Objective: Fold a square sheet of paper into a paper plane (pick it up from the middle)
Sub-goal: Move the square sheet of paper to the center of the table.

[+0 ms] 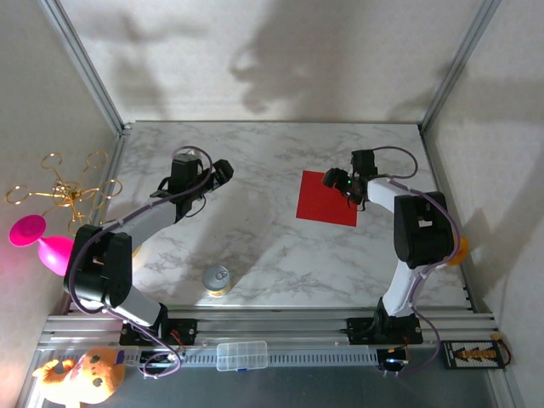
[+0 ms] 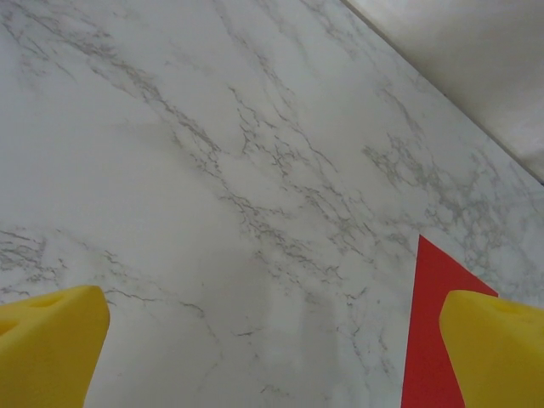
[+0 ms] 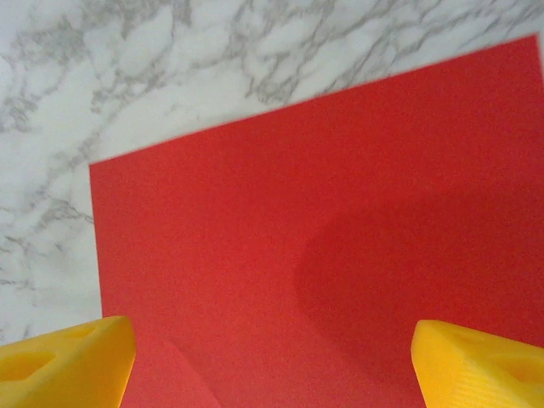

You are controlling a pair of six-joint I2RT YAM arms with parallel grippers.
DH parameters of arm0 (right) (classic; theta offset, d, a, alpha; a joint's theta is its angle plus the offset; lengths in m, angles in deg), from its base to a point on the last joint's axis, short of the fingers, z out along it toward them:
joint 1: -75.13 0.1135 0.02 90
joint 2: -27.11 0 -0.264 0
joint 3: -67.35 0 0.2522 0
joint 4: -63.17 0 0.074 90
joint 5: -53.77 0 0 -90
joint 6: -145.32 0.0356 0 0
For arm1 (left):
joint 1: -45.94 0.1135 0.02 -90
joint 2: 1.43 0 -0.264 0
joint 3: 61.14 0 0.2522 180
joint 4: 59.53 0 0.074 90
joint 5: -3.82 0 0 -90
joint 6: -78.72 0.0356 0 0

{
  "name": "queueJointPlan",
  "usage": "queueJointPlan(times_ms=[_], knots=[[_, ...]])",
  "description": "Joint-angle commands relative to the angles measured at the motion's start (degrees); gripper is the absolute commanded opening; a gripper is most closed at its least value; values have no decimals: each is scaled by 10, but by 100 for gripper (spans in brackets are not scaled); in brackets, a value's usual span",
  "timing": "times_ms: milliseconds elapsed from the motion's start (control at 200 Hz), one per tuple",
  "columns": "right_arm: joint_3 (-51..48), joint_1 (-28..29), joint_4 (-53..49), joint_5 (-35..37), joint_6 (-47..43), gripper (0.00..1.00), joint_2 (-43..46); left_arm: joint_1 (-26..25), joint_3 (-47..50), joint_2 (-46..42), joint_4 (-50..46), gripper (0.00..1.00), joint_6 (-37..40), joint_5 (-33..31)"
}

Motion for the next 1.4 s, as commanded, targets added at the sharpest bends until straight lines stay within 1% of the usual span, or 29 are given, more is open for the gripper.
queueJointPlan(times_ms=[0, 115, 260, 381, 601, 646, 741, 826, 876, 941, 1036, 1097, 1147, 1252, 1392], knots=[[14, 16, -38, 21, 9, 85, -13, -3, -17, 6, -20, 99, -6, 11], [2, 29, -48, 33, 24, 85, -14, -3, -13, 9, -20, 99, -10, 13], [-18, 56, -50, -2, 56, 85, -7, -3, -16, 15, -21, 99, -14, 14], [-29, 100, -45, -26, 90, 85, 1, -3, -19, 21, -24, 99, -17, 13], [-30, 201, -37, -58, 145, 85, -8, -3, -23, 27, -39, 99, -26, 4], [-32, 216, -31, -62, 157, 84, -7, -3, -23, 28, -44, 99, -27, 2], [-31, 227, -12, -77, 181, 83, -3, -4, -24, 28, -55, 99, -31, -4], [-16, 228, 8, -85, 192, 83, 15, -9, -30, 28, -72, 99, -38, -10], [-7, 227, 13, -77, 189, 83, 38, -16, -36, 27, -87, 99, -40, -17], [1, 224, 6, -51, 173, 85, 75, -29, -47, 23, -116, 99, -45, -34], [-13, 209, -20, 20, 133, 90, 127, -57, -63, 21, -169, 99, -56, -64], [-34, 194, -35, 73, 108, 95, 155, -79, -74, 24, -201, 99, -60, -89], [-57, 175, -43, 105, 89, 98, 173, -99, -86, 31, -226, 99, -59, -106], [-90, 134, -55, 147, 57, 99, 199, -147, -130, 63, -283, 99, -51, -139], [-119, 90, -50, 167, 32, 99, 218, -221, -219, 139, -362, 99, -39, -190]])
